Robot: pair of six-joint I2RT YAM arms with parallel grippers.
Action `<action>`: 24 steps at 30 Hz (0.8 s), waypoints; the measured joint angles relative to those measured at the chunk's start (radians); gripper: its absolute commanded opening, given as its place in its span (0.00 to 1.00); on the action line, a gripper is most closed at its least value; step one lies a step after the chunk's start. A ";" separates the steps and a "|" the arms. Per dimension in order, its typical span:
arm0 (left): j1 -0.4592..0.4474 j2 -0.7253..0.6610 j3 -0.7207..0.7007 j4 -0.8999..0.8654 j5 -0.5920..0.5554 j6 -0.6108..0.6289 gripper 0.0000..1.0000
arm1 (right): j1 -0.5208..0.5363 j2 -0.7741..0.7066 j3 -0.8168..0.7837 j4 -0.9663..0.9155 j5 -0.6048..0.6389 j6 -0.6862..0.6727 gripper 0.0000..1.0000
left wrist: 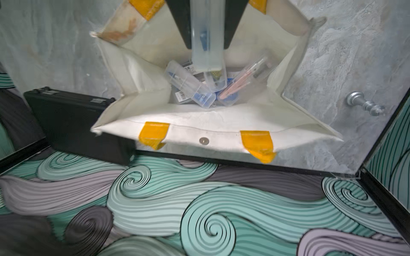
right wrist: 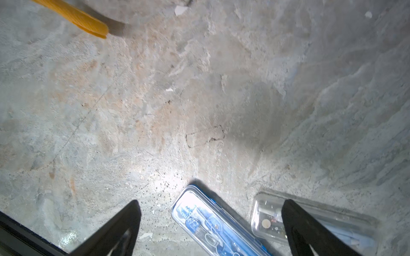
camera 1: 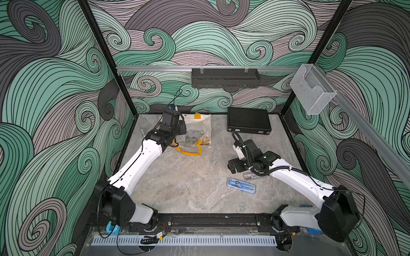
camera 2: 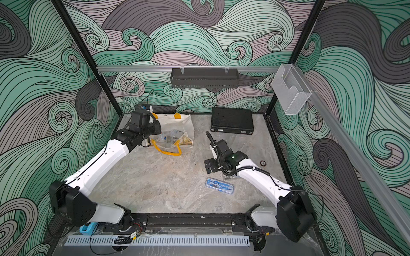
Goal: Put the compass set into the canvas bag
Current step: Place the compass set in the canvas bag.
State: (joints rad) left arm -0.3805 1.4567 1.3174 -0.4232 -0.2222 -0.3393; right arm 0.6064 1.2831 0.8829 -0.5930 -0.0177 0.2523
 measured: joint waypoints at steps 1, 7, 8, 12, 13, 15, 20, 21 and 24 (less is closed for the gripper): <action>0.000 0.031 0.000 -0.002 -0.004 0.000 0.13 | 0.000 -0.005 -0.014 -0.006 0.000 0.013 0.98; 0.000 0.111 0.003 -0.006 -0.010 0.004 0.24 | 0.000 -0.029 -0.081 -0.025 -0.022 0.067 0.93; 0.000 0.113 0.006 -0.007 -0.010 0.005 0.28 | 0.000 -0.031 -0.090 -0.024 -0.028 0.071 0.92; 0.000 0.113 0.027 0.000 -0.008 0.007 0.55 | 0.005 -0.045 -0.133 -0.016 -0.064 0.080 0.90; 0.000 0.113 0.029 0.004 -0.007 0.009 0.60 | 0.009 -0.047 -0.140 -0.013 -0.071 0.079 0.90; 0.000 0.112 0.029 0.006 -0.003 0.013 0.71 | 0.024 -0.047 -0.142 -0.010 -0.074 0.069 0.89; 0.000 0.102 0.027 0.011 0.023 0.016 0.88 | 0.071 -0.036 -0.100 0.011 -0.077 -0.012 0.88; 0.000 0.094 0.026 0.014 0.033 0.017 0.90 | 0.081 -0.032 -0.077 0.018 -0.078 -0.041 0.87; 0.000 0.048 0.011 0.030 0.082 0.016 0.92 | 0.101 -0.021 0.002 0.044 -0.094 -0.146 0.88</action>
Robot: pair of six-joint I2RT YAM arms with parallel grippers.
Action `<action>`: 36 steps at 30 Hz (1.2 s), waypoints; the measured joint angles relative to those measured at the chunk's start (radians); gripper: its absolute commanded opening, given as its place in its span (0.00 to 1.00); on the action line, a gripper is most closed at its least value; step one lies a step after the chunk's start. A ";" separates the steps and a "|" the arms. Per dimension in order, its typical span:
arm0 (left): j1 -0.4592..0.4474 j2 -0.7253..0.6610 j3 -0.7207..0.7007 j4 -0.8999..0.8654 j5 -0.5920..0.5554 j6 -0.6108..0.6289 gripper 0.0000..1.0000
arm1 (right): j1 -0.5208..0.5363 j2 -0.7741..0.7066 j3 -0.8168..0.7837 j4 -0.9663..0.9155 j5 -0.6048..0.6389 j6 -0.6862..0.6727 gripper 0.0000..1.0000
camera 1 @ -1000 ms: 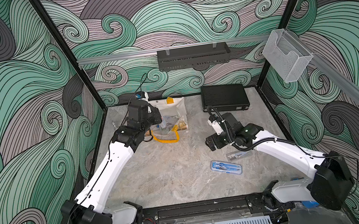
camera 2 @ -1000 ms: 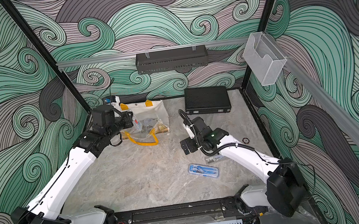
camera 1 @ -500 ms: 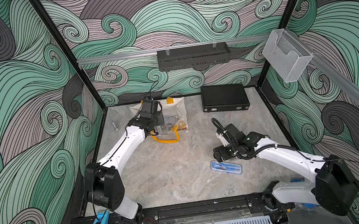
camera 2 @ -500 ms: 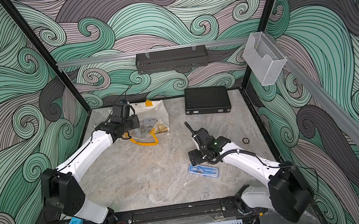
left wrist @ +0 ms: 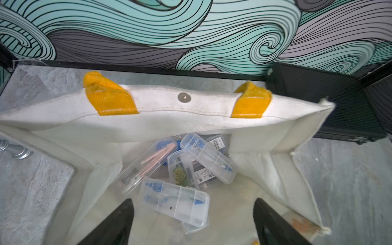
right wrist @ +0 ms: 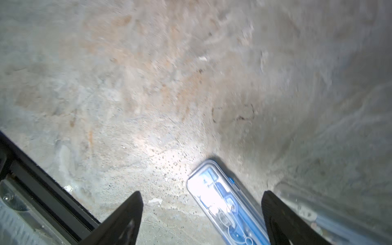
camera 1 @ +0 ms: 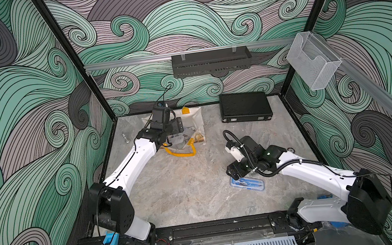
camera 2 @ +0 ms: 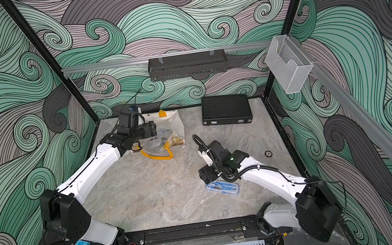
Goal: Put the compass set into the canvas bag
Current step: Place the compass set in the canvas bag, then pick up the compass set at the center of the board.
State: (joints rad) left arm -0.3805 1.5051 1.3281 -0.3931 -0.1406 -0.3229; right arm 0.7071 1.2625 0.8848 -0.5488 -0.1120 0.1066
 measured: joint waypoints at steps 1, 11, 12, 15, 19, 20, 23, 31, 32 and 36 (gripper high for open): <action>0.000 -0.020 -0.008 0.004 0.017 0.000 0.92 | 0.005 0.008 0.030 0.007 -0.007 -0.037 0.88; 0.000 -0.336 -0.227 0.042 0.153 -0.074 0.92 | 0.008 0.113 0.183 -0.159 -0.052 -0.466 0.91; 0.000 -0.372 -0.260 0.046 0.161 -0.084 0.92 | 0.008 0.114 0.182 -0.188 -0.051 -0.511 0.91; 0.000 -0.470 -0.351 0.055 0.175 -0.113 0.92 | 0.008 0.114 0.183 -0.267 -0.048 -0.619 0.91; 0.000 -0.567 -0.430 0.056 0.174 -0.136 0.92 | 0.008 0.115 0.182 -0.377 -0.056 -0.726 0.89; 0.000 -0.585 -0.445 0.057 0.172 -0.140 0.93 | 0.008 0.118 0.181 -0.397 -0.061 -0.745 0.89; 0.000 -0.620 -0.474 0.057 0.165 -0.143 0.93 | 0.008 0.140 0.158 -0.426 -0.073 -0.792 0.88; 0.000 -0.626 -0.483 0.059 0.140 -0.142 0.93 | 0.008 0.247 0.111 -0.415 -0.072 -0.821 0.83; 0.000 -0.626 -0.486 0.064 0.140 -0.142 0.94 | 0.008 0.256 0.111 -0.402 -0.070 -0.820 0.83; 0.000 -0.626 -0.502 0.072 0.133 -0.142 0.94 | 0.008 0.286 0.098 -0.342 -0.058 -0.810 0.83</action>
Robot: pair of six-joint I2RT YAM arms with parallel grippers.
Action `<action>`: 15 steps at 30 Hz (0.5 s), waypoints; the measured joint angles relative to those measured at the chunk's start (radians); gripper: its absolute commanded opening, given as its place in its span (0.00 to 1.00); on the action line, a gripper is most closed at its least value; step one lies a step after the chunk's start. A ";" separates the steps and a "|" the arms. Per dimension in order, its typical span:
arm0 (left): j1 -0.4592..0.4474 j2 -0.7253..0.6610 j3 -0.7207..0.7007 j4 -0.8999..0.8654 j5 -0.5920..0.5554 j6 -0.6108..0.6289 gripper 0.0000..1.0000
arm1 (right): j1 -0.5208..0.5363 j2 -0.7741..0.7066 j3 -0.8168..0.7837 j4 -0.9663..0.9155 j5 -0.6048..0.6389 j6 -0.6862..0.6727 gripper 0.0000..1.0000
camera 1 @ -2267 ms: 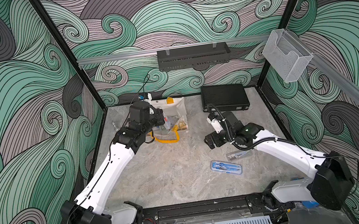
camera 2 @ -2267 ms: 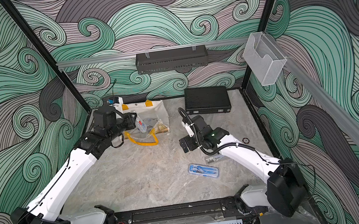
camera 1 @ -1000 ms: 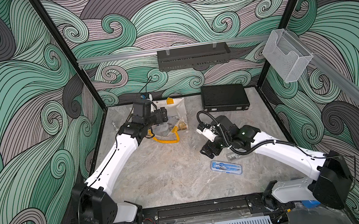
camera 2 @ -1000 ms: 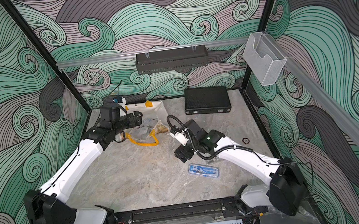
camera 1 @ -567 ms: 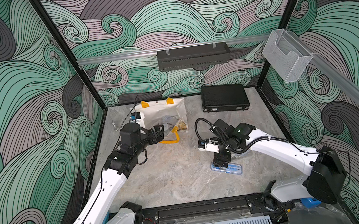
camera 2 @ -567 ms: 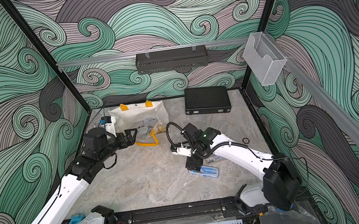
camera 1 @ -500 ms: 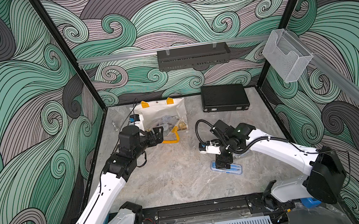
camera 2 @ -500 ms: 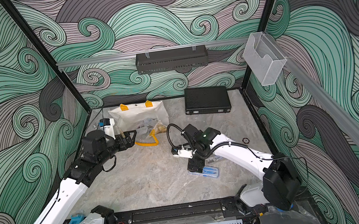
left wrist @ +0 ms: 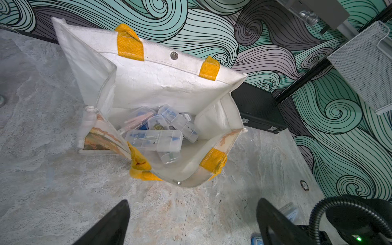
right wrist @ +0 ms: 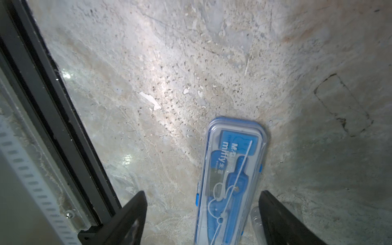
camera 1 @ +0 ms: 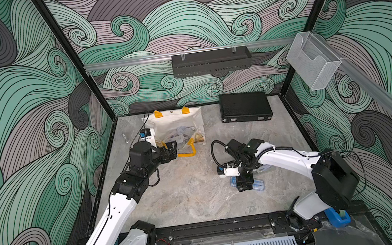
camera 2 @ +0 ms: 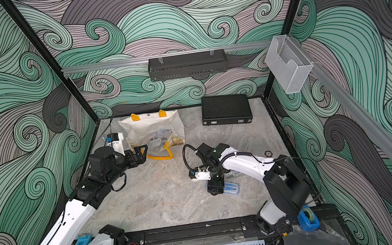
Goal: Put the compass set into the canvas bag
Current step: Pick up the compass set at the center of the board.
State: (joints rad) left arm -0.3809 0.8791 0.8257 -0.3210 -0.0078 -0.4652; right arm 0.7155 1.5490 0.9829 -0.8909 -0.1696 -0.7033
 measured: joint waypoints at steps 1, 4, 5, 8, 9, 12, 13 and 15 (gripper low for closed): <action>0.000 0.000 -0.002 0.000 -0.001 0.000 0.94 | 0.000 0.007 -0.003 0.012 0.004 0.002 0.83; 0.000 0.000 -0.003 0.000 -0.005 0.000 0.94 | 0.000 0.032 -0.016 0.050 0.016 0.006 0.83; 0.000 0.000 -0.003 0.000 -0.006 0.000 0.94 | 0.001 0.042 -0.021 0.065 0.022 0.007 0.83; 0.000 0.000 -0.003 0.000 -0.008 0.000 0.94 | 0.002 0.067 -0.038 0.103 0.039 0.011 0.82; 0.000 0.000 -0.003 0.000 -0.008 0.000 0.94 | 0.004 0.073 -0.043 0.115 0.043 0.013 0.82; 0.000 0.000 -0.003 0.000 -0.009 0.000 0.94 | 0.006 0.083 -0.056 0.148 0.062 0.022 0.78; 0.000 0.000 -0.003 0.000 -0.010 0.000 0.94 | 0.009 0.085 -0.059 0.158 0.067 0.025 0.76; 0.000 0.000 -0.003 0.000 -0.011 0.000 0.94 | 0.011 0.090 -0.064 0.182 0.079 0.033 0.71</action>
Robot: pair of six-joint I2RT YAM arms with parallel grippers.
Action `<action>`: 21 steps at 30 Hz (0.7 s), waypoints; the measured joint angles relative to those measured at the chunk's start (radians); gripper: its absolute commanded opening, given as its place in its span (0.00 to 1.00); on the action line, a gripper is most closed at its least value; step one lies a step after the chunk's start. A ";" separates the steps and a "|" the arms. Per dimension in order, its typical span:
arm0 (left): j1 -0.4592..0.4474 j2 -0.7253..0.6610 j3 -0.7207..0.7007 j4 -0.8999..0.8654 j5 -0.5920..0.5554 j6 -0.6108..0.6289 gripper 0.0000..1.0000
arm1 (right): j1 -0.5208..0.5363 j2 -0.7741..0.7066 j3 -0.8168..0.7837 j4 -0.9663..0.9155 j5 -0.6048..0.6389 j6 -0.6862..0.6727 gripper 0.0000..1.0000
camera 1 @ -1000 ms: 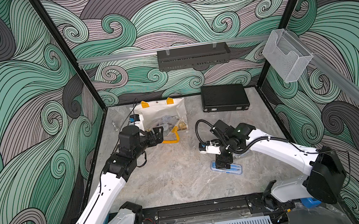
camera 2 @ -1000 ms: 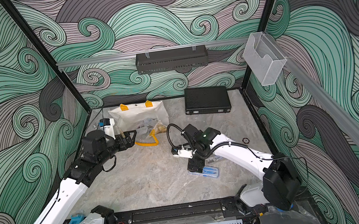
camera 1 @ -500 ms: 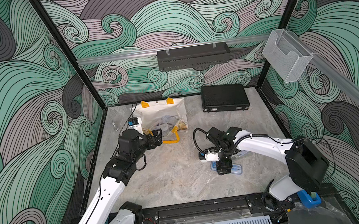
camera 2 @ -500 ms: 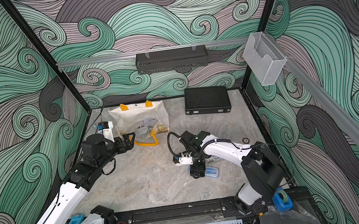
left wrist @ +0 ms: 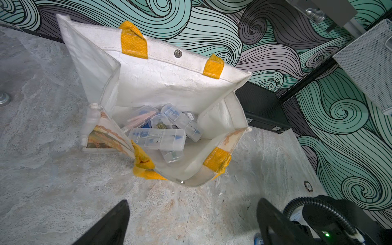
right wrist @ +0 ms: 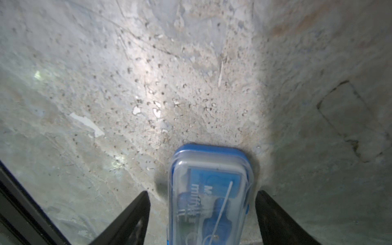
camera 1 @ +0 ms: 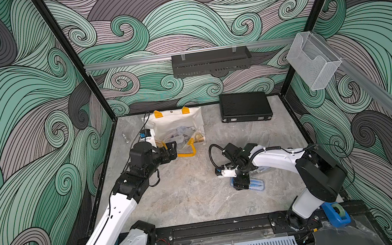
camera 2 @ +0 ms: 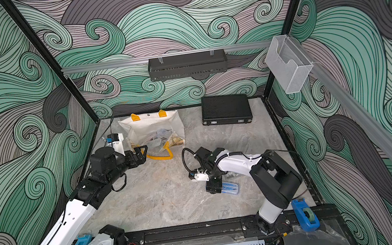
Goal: Put the compass set into the canvas bag
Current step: Pick up the compass set at the center of the board.
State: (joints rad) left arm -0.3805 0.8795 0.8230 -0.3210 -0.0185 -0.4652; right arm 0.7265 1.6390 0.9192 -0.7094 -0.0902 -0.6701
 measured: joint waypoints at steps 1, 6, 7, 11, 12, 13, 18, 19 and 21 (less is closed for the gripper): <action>0.000 0.000 0.000 0.000 0.000 0.000 0.94 | 0.002 0.001 -0.003 0.014 0.005 0.003 0.69; 0.000 0.000 0.000 -0.001 0.000 0.000 0.94 | 0.011 0.011 -0.015 0.072 0.015 0.029 0.55; 0.000 0.000 0.000 -0.001 -0.001 0.000 0.94 | 0.012 0.011 -0.016 0.075 0.016 0.035 0.55; 0.000 0.000 0.000 -0.002 -0.001 0.000 0.94 | 0.016 0.011 -0.018 0.093 0.017 0.050 0.46; 0.000 0.000 0.000 -0.002 -0.002 0.000 0.94 | 0.016 0.011 -0.018 0.095 0.016 0.052 0.45; 0.000 0.000 0.000 -0.002 -0.002 0.000 0.94 | 0.016 0.011 -0.019 0.097 0.016 0.054 0.45; 0.000 0.003 0.002 -0.004 -0.003 0.000 0.96 | 0.016 0.010 -0.018 0.108 0.015 0.071 0.44; 0.000 0.004 0.002 -0.005 -0.003 0.000 0.96 | 0.016 0.010 -0.017 0.111 0.015 0.077 0.43; 0.000 0.008 0.002 -0.004 -0.003 0.000 0.97 | 0.016 0.010 -0.008 0.122 0.014 0.092 0.43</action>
State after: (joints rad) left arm -0.3805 0.8871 0.8246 -0.3248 -0.0216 -0.4652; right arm 0.7422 1.6493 0.9108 -0.5877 -0.0757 -0.5777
